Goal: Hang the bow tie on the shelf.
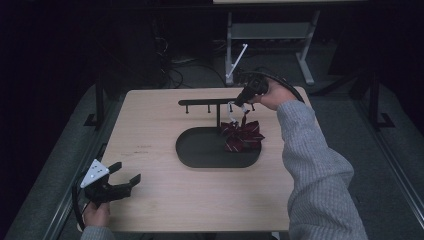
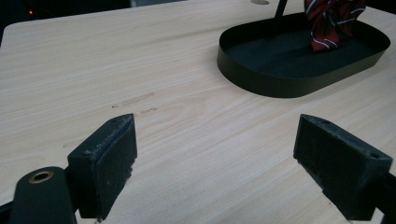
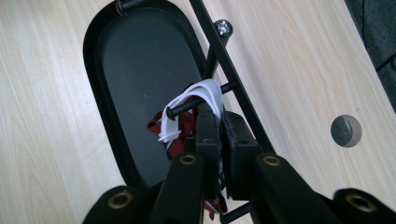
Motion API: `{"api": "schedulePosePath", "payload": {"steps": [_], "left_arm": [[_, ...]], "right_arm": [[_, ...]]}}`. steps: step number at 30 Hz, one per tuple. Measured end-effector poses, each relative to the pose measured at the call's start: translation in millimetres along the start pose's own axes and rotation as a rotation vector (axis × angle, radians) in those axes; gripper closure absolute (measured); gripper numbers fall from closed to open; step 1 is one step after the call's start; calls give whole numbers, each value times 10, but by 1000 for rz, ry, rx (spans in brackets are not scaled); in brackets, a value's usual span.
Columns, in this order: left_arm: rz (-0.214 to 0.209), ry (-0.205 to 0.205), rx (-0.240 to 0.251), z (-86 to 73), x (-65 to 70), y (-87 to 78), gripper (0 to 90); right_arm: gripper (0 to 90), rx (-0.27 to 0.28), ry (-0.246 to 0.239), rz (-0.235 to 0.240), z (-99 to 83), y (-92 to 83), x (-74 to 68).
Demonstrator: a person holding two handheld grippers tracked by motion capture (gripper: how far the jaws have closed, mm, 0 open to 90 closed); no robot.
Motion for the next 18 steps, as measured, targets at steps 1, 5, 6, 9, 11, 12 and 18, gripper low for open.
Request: {"api": "schedulePosePath", "payload": {"steps": [1,5,6,9,11,12,18], "left_arm": [[0,-2,2,1,-1,0,131],[-1,-2,2,1,-1,-2,131],[-1,-1,2,1,-3,-4,131],[-2,1,4,4,2,-7,131],[-2,-1,-1,-2,2,-7,131],[-3,-1,4,2,-2,-12,131],[0,-4,4,3,-2,-18,131]], "right_arm": [[845,-2,2,4,-3,1,-7],[837,-2,-3,7,0,6,-22],[832,-1,-3,7,1,5,-26],[828,-4,-6,9,-2,6,-41],[828,1,-9,16,-6,4,-54],[823,1,-9,19,-13,1,-60],[807,8,-6,31,-62,-33,-78]]}}
Point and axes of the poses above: each handheld gripper's, and its own axes: y roughly forward along the jaws, z roughly out of its top, x roughly to its right, the point moved 8 cm from there along y, roughly forward along the jaws, and after that the axes turned 1 degree about y, right-handed, at the moved point
